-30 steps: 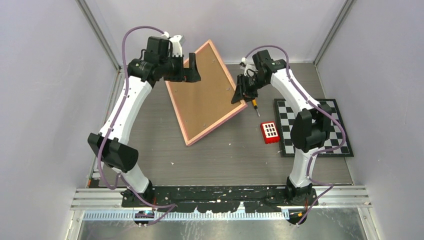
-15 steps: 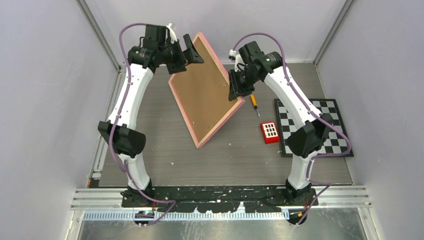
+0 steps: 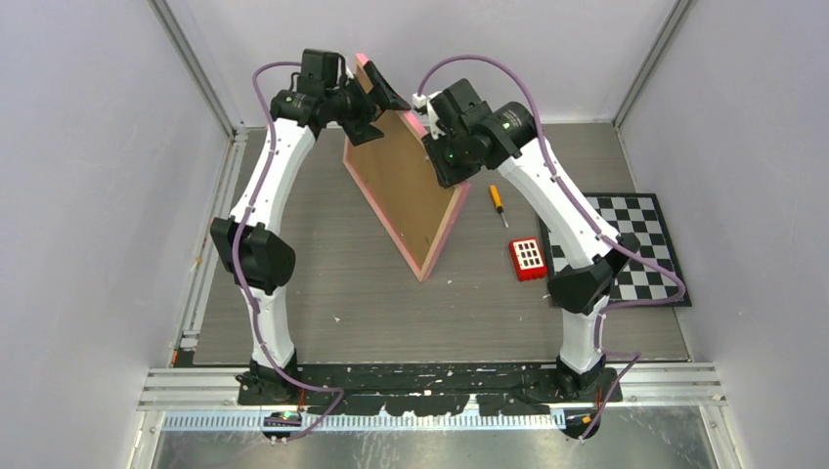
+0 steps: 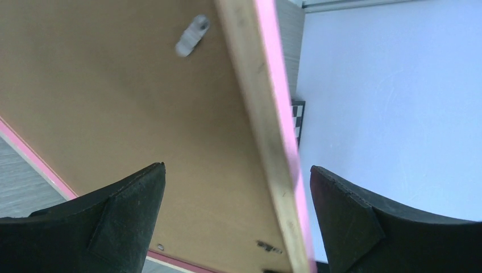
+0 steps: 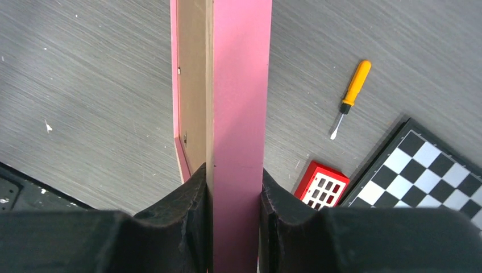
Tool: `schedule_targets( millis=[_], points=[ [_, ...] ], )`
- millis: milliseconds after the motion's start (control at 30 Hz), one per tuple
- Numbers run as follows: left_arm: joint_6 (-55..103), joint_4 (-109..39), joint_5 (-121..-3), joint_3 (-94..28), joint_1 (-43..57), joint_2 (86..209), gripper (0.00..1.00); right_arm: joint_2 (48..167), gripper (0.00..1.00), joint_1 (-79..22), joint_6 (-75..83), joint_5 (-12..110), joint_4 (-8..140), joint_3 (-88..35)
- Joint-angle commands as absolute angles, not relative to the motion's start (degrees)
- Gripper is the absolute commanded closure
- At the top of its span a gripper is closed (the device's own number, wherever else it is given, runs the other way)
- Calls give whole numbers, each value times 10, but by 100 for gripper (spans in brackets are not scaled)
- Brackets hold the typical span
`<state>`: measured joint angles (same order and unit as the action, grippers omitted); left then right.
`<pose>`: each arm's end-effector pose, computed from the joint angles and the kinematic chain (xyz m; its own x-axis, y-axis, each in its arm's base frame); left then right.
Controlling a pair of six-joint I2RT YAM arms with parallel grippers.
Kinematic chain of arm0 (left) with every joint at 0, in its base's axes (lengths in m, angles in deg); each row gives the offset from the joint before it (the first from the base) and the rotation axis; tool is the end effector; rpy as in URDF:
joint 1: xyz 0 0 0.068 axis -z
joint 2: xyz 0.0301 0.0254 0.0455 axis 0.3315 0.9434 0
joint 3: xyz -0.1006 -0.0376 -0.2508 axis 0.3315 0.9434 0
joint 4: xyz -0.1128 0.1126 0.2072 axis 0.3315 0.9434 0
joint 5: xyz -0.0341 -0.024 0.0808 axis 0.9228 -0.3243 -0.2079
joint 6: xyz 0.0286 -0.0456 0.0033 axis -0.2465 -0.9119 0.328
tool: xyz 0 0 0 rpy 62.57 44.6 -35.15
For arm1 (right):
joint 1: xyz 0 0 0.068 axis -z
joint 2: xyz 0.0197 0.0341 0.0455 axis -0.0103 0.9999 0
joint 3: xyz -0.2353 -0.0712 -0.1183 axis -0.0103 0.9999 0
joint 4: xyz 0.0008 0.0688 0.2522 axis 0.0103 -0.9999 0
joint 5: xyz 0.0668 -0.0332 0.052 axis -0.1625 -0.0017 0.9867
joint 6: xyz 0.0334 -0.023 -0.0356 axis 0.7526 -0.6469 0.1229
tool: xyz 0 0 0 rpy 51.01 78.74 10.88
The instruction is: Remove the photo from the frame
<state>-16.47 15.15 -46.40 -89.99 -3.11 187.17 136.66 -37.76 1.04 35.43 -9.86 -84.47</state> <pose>0.4228 -0.1383 0.4087 -0.7892 -0.5174 -0.3308 -0.0675 0.6085 -0.7907 0.2978 0.2313 0.4278 -0.6593 -0.4401 -0.6096 -0.5312 0.8464 -0.0365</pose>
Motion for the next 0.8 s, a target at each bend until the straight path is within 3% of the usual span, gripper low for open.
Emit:
schedule_targets(
  millis=[0,133,233,333,500,600,767],
  points=[
    [-204,101,-450,-890,-34,1827,0,1355,100,-417,-50,259,-80,-878],
    [-214,124,-456,-871,-30,1817,1,1357,100,-450,-76,227,-78,-882],
    [-211,141,-464,-847,-29,1805,11,1357,100,-479,-100,197,-79,-884],
    [-220,151,-458,-821,-30,1794,27,1362,100,-498,-117,191,-90,-891],
    [-217,181,-470,-795,-30,1769,33,1371,99,-511,-130,216,-106,-897],
    [-216,186,-471,-780,-30,1757,35,1368,90,-520,-131,257,-115,-894],
    [-219,191,-469,-751,-32,1737,51,1367,74,-532,-130,327,-130,-904]
  ],
)
